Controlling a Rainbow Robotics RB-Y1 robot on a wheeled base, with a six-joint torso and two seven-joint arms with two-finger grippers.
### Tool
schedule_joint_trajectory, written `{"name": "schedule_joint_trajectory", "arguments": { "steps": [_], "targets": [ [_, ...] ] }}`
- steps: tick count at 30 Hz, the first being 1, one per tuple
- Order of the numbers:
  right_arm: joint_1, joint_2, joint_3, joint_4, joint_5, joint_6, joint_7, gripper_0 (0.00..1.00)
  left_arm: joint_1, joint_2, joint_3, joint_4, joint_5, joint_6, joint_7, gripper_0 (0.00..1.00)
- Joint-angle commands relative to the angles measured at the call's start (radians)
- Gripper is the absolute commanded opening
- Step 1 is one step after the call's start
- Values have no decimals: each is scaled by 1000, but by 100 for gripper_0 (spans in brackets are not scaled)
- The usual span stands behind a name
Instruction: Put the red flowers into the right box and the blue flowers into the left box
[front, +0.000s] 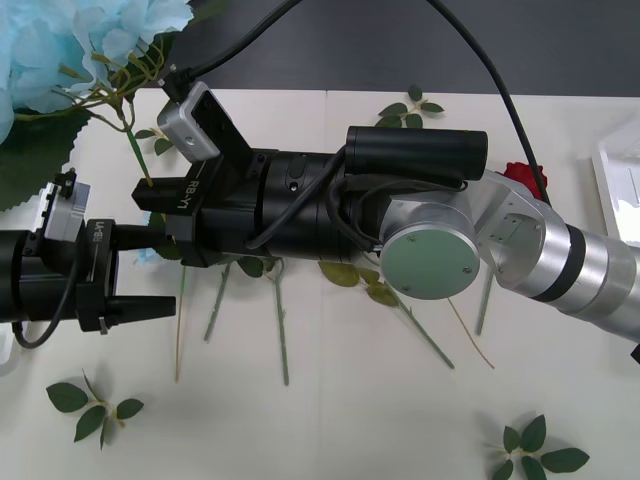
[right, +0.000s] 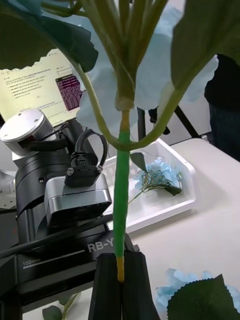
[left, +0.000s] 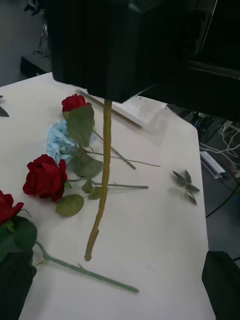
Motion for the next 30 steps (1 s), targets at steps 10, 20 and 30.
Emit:
{"name": "schedule_joint_trajectory", "arguments": {
  "steps": [10,20,30],
  "targets": [
    [-24,-9,-11,-24,-4,-5,17,0,-62,-87,-7,-11,-50,1,-25,100],
    [-24,-9,-11,-24,-4,-5,17,0,-73,-112,-27,-2,-66,-5,0,0],
    [-24,-9,-11,-24,-4,-5,17,0,-71,-112,-29,-1,-60,-11,21,0]
  ]
}}
